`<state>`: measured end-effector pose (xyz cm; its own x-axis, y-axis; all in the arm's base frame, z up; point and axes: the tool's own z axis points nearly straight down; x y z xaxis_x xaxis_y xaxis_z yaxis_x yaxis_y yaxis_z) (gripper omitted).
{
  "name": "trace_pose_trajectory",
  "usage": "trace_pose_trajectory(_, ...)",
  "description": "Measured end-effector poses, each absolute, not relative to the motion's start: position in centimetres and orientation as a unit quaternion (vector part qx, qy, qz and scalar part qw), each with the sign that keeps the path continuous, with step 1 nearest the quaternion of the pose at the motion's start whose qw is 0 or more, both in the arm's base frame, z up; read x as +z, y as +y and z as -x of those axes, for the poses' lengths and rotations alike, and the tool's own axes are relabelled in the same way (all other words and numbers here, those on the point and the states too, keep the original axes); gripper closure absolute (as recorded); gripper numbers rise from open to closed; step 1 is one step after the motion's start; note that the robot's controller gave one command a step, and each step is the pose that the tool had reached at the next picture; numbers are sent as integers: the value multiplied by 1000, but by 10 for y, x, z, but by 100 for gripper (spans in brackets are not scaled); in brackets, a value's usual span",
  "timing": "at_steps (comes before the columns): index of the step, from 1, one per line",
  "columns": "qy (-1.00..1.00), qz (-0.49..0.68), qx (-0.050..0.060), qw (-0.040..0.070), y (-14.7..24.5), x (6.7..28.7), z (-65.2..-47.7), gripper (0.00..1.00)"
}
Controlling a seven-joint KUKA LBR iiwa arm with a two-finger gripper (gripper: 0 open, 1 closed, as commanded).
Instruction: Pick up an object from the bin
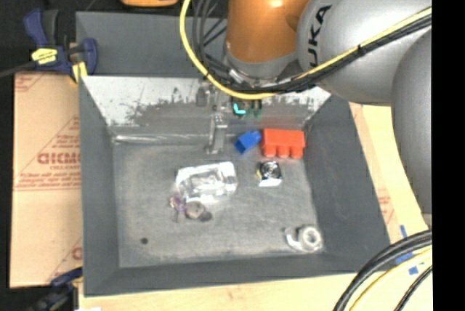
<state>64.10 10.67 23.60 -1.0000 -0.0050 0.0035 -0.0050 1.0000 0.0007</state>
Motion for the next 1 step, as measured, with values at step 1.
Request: trace_pose_trajectory(1, -998, -70, 1, 3, 101, 94, -579, 0)
